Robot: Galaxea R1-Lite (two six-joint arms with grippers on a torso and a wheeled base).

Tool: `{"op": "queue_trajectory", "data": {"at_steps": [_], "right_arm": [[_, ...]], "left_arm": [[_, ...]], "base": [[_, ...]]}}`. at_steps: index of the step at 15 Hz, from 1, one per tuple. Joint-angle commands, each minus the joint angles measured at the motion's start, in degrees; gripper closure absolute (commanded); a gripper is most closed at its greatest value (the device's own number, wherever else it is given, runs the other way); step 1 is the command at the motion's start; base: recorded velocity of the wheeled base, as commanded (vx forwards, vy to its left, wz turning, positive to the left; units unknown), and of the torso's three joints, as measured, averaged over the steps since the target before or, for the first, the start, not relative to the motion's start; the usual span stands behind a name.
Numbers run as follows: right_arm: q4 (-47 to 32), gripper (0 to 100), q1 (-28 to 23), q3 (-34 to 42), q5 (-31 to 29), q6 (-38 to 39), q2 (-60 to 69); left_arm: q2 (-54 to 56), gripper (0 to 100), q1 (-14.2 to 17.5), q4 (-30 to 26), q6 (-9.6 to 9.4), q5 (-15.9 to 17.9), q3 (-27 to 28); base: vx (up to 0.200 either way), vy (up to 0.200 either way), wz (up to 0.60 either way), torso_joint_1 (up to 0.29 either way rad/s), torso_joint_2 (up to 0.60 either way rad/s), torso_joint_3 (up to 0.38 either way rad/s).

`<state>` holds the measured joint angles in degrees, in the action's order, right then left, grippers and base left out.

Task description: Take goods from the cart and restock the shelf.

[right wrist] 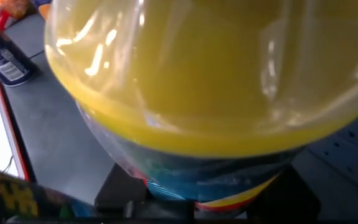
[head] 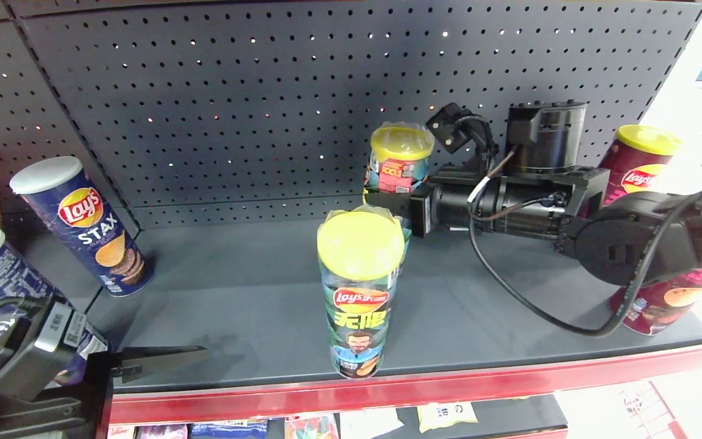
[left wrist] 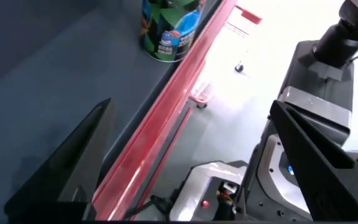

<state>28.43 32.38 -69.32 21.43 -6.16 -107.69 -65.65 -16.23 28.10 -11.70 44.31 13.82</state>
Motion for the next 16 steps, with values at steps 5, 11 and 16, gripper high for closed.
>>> {"op": "queue_trajectory", "data": {"at_steps": [5, 11, 16], "right_arm": [[-0.04, 100, 0.49, -1.61, 0.10, 0.00, -2.87], [-0.04, 0, 0.67, -0.73, 0.10, 0.00, -2.44], [-0.13, 0, 0.67, 2.87, 0.10, 0.18, 1.17]], "left_arm": [[0.96, 0, 1.11, 0.03, 0.01, -0.10, 0.15], [0.96, 0, 1.11, 0.03, 0.01, -0.10, 0.33], [0.78, 0, 1.11, 0.03, 0.01, -0.10, 0.59]], "base": [[0.000, 0.000, 0.00, 0.000, 0.00, 0.000], [0.000, 0.000, 0.00, 0.000, 0.00, 0.000], [0.000, 0.000, 0.00, 0.000, 0.00, 0.000]]}}
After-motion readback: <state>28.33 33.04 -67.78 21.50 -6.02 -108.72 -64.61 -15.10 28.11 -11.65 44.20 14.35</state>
